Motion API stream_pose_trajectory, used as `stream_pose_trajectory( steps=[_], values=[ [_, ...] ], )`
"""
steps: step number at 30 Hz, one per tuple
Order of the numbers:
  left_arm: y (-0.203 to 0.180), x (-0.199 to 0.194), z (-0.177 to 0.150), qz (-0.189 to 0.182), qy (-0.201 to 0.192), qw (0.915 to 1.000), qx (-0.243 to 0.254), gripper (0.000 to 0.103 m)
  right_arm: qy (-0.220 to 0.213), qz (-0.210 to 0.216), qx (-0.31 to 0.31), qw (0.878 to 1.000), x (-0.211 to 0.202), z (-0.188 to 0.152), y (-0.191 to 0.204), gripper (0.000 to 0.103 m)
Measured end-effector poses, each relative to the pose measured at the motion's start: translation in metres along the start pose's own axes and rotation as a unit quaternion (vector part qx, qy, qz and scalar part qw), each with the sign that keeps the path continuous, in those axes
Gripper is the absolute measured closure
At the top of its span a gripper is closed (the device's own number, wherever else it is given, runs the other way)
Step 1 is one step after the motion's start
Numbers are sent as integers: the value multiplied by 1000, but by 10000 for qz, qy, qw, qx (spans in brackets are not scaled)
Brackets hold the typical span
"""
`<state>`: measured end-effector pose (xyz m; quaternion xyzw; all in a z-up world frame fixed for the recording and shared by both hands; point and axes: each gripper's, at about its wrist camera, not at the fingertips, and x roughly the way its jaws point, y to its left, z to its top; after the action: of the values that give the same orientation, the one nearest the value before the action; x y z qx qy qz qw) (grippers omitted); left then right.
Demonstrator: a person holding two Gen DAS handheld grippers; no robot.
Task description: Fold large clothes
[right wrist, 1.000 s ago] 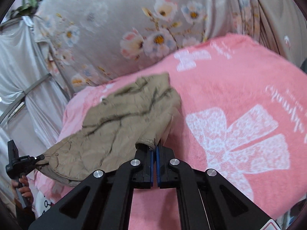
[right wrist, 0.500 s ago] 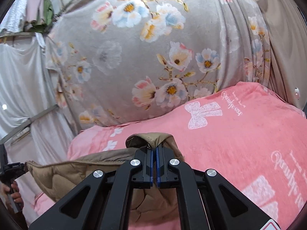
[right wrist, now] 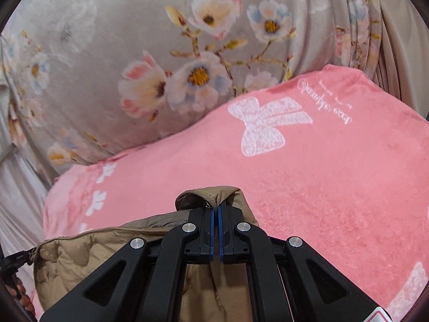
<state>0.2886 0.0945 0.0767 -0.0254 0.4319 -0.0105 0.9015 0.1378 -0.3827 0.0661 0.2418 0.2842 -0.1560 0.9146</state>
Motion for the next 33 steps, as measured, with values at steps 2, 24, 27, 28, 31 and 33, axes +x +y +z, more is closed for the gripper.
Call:
stream_pose_trajectory(
  steps=[2,24,27,28,31,33],
  values=[
    [-1,26,-4,100,189,9998,14,100,171,-107,10,9998,22,-6,-2,101],
    [-25,114,-41,546,271,9977,312,98,1020,-399,-34,9940,108,-51,-14,101],
    [-28,117,-44,605,200,9973,351,98,1052,-494,-121,9931,111,-52,-11,101],
    [-29,118,-45,622,185,9972,363,98,1073,-513,-141,9928,112,-53,-10,101],
    [-31,120,-46,677,146,9968,390,99,1145,-568,-184,9916,116,-54,-9,101],
    [-32,121,-47,709,129,9965,420,99,1158,-622,-248,9910,117,-54,-8,101]
  ],
)
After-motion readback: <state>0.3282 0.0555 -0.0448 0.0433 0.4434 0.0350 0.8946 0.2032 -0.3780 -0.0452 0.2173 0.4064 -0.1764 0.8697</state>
